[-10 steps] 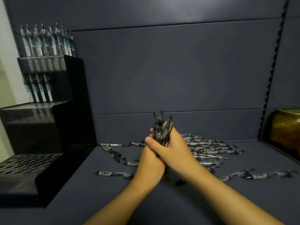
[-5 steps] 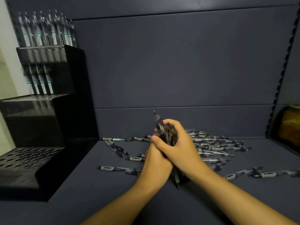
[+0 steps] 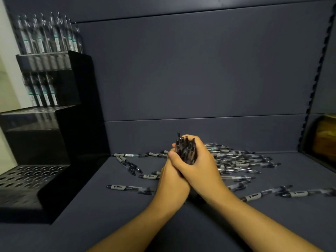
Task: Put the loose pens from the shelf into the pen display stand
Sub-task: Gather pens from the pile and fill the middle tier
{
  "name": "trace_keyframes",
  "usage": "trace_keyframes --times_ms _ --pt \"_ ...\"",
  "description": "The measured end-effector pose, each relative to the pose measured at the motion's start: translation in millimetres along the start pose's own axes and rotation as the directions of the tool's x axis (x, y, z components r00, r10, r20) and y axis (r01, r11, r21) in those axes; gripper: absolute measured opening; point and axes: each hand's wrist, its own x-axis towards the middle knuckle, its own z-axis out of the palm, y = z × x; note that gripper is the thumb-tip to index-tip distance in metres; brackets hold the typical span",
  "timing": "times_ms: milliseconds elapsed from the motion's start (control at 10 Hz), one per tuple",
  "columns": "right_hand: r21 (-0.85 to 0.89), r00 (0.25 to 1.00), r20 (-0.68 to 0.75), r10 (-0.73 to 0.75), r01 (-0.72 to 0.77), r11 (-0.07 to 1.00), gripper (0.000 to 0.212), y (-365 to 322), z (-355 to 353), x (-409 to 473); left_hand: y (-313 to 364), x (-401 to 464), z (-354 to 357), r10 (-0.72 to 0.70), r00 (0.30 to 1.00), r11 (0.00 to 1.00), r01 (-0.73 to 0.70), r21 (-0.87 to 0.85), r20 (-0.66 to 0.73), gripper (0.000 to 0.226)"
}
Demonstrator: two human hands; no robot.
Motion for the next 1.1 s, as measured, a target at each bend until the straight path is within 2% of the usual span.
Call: trace_keyframes --times_ms 100,200,300,500,600,800,900,1100 --pt "0.000 0.999 0.013 0.034 -0.034 0.999 0.038 3.8 -0.6 1.1 -3.0 3.0 6.2 -0.007 1.000 0.978 0.009 -0.210 0.009 0.039" --pt "0.022 0.998 0.005 0.070 -0.070 0.997 0.035 6.4 -1.9 1.0 -12.4 1.7 9.0 0.026 1.000 0.991 -0.025 -0.128 0.004 0.032" --pt "0.008 0.998 -0.012 0.062 -0.062 0.998 0.030 5.7 -2.0 -0.8 -6.0 -2.8 4.8 0.099 0.994 0.995 -0.098 -0.038 0.035 0.036" --pt "0.053 1.000 0.001 -0.006 0.006 0.999 0.048 -9.2 -3.9 2.3 20.9 -0.7 -11.0 0.120 0.991 0.991 -0.116 -0.067 0.061 0.026" --pt "0.081 0.994 0.091 -0.056 0.048 0.996 0.050 -30.6 -12.8 11.2 41.5 2.4 -30.8 0.073 0.992 0.988 -0.059 -0.142 0.101 0.021" --pt "0.251 0.944 0.306 -0.121 0.043 0.967 0.031 -76.8 -27.8 25.6 82.1 -5.7 -80.1 0.042 0.970 0.954 0.032 -0.298 0.239 0.025" --pt "0.231 0.936 0.321 -0.145 0.071 0.970 0.038 -87.2 -18.4 30.6 87.6 -6.8 -100.0 0.023 0.979 0.950 0.041 -0.310 0.201 0.025" --pt "0.236 0.933 0.301 -0.200 0.130 0.963 0.030 -111.5 16.5 45.0 95.1 -0.5 -149.4 0.065 0.986 0.959 -0.020 -0.282 0.154 0.025"
